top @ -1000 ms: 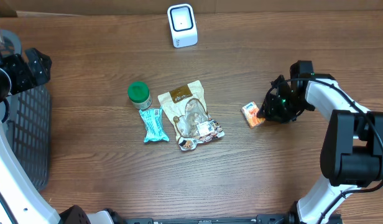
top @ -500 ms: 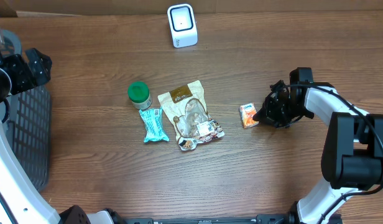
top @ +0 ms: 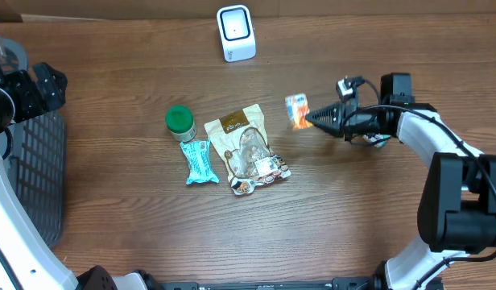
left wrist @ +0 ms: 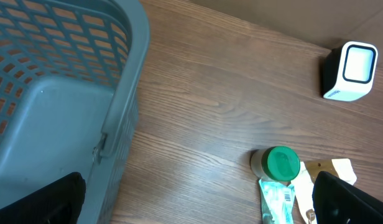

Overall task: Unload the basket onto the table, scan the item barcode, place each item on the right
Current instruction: 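Lift the orange packet toward the scanner with the right gripper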

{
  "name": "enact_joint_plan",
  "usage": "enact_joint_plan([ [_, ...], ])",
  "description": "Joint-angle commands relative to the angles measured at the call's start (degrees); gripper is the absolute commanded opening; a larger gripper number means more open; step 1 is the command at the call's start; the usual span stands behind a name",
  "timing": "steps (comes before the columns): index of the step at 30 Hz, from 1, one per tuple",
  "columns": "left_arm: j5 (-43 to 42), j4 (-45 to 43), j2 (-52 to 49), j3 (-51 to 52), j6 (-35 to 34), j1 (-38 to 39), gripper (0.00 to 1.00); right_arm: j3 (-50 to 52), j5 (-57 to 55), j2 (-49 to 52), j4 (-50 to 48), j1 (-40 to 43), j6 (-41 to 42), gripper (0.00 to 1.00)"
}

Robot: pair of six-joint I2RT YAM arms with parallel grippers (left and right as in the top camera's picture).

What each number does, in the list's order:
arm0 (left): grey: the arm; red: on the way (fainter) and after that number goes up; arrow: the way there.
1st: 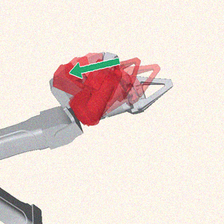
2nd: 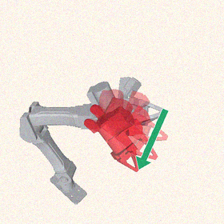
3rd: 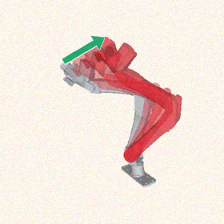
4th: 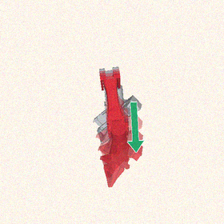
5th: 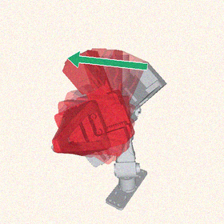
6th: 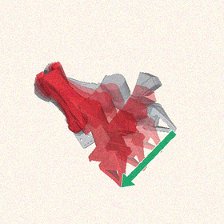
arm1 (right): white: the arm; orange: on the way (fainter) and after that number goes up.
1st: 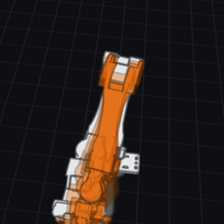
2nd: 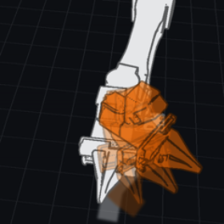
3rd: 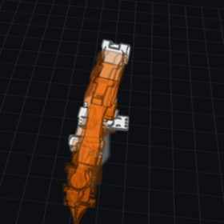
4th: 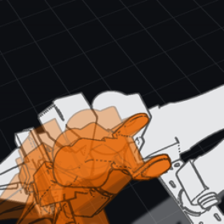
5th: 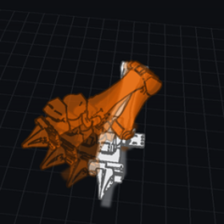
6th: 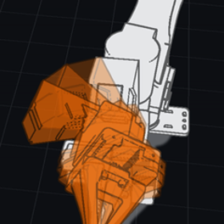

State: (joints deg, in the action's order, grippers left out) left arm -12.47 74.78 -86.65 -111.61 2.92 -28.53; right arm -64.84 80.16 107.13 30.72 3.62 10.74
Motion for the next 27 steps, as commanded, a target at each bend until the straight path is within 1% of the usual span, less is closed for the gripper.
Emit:
enact_joint_plan([
  [1, -0.9, 0.0, -0.2, -0.2, -0.8, 0.1, 1.0, -1.2, 9.7, -1.8, -5.2, -0.1, 11.2, 0.04],
  [5, -0.9, 0.0, -0.2, -0.2, -0.8, 0.1, 1.0, -1.3, 9.7, -1.8, -14.2, -0.3, 22.3, 0.04],
  [11, -0.9, 0.0, -0.2, -0.2, -0.8, 0.1, 1.0, -1.3, 8.9, -1.8, -32.8, -2.3, 41.2, 0.04],
  [16, -0.9, 0.0, -0.2, -0.2, -0.8, 0.1, 1.0, -1.3, 4.4, -1.8, -50.3, -5.3, 58.3, 0.04],
  [19, -0.9, 0.0, -0.2, -0.2, -0.8, 0.1, 1.0, -1.2, 0.8, -1.8, -58.9, -7.3, 67.0, 0.04],
  [22, -0.9, 0.0, -0.2, -0.2, -0.8, 0.1, 1.0, -1.2, -3.1, -1.8, -64.8, -9.0, 72.3, 0.04],
  [27, -0.9, 0.0, -0.2, -0.2, -0.8, 0.1, 0.99, -1.2, -8.5, -1.8, -65.8, -11.3, 74.8, 0.04],
])
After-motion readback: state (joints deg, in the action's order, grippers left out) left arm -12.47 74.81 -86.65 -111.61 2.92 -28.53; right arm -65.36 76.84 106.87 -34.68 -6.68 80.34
